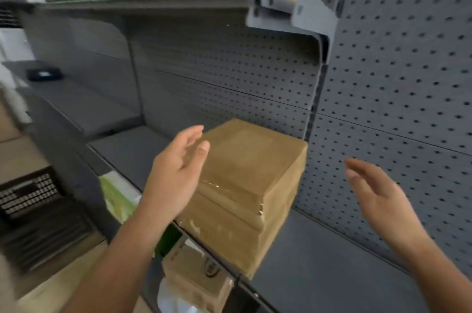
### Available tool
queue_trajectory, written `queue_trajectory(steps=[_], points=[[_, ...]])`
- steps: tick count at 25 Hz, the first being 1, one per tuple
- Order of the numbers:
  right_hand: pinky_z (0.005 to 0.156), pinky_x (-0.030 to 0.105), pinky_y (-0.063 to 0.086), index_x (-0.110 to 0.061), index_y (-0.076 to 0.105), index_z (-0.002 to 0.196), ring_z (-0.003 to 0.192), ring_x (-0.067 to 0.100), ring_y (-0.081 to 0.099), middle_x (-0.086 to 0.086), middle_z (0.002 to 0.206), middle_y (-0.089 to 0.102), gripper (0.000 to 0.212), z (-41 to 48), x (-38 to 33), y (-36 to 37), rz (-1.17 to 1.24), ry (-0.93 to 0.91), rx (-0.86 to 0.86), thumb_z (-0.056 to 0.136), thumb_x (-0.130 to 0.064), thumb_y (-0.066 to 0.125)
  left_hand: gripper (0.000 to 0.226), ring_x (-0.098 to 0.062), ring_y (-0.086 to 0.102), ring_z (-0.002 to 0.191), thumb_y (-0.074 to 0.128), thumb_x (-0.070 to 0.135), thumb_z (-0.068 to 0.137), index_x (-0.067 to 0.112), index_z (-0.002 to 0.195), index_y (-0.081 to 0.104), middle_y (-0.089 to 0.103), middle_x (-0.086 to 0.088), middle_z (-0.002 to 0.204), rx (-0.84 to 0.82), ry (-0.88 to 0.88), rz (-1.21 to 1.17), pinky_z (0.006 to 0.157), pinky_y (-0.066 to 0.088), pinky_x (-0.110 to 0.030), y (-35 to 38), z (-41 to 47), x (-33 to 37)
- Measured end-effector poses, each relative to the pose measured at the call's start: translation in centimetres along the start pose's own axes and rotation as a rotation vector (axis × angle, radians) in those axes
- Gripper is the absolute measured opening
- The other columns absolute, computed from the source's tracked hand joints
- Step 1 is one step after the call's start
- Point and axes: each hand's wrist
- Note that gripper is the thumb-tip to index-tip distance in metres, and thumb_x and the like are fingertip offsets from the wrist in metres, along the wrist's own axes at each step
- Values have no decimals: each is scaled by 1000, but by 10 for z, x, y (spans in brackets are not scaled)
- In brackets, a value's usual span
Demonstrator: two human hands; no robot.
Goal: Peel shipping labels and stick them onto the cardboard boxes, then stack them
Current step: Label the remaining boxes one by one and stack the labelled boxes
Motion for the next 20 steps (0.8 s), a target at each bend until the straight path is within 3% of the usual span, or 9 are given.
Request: queue_trajectory(steps=[5,7,9,11,12,14,17,20], points=[[99,28,35,-34,43,146,118,10,47,-12,144,36,48,27,-46,76,-75,-10,-119,100,-46,48,43,-10,51,132,48,50,101,32,140,55,58,12,141,-6,-103,163,109,39,-33,-36,52,-65],[105,26,32,-30,39,150,116,6,48,-9,156,25,55,31,-51,95,-101,17,-146,99,-46,51,45,-10,53,129,48,54,100,32,138,57,59,12,139,-81,-178,99,105,40,-31,-31,68,-80],[100,23,29,-26,34,153,99,4,48,-11,162,14,60,32,-52,109,-87,76,-188,99,-43,53,42,-7,52,125,49,58,98,36,132,60,58,16,134,-163,-284,-22,101,37,-28,-22,79,-85],[100,24,29,-25,29,155,114,1,41,-13,162,9,64,31,-50,119,7,151,-183,98,-39,55,32,-8,51,123,53,65,92,44,114,64,59,17,132,-221,-406,-122,106,36,-32,-15,89,-95],[100,26,30,-26,27,155,124,4,36,-14,159,11,65,29,-50,122,76,189,-156,98,-37,57,33,-10,54,123,58,69,86,46,107,68,62,17,130,-234,-450,-170,111,37,-37,-13,93,-101],[103,32,35,-33,27,152,123,9,38,-14,147,24,65,24,-48,127,230,284,-95,95,-36,59,47,-16,62,121,68,74,70,44,106,73,71,12,125,-236,-517,-292,113,40,-47,-11,99,-115],[106,45,47,-42,40,139,116,15,59,-11,135,55,54,16,-49,136,461,357,-30,90,-34,61,66,-18,66,117,74,70,67,31,119,71,75,5,120,-231,-584,-398,113,41,-47,-8,97,-121],[101,43,52,-41,41,141,112,14,64,-14,127,62,55,10,-48,133,609,416,3,91,-28,60,79,-19,59,126,72,75,63,34,130,66,69,7,131,-209,-590,-385,116,37,-48,-7,88,-105]])
Point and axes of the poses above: each hand's wrist, its own z-axis towards the middle knuckle, its own y-axis out of the palm, x = y × z
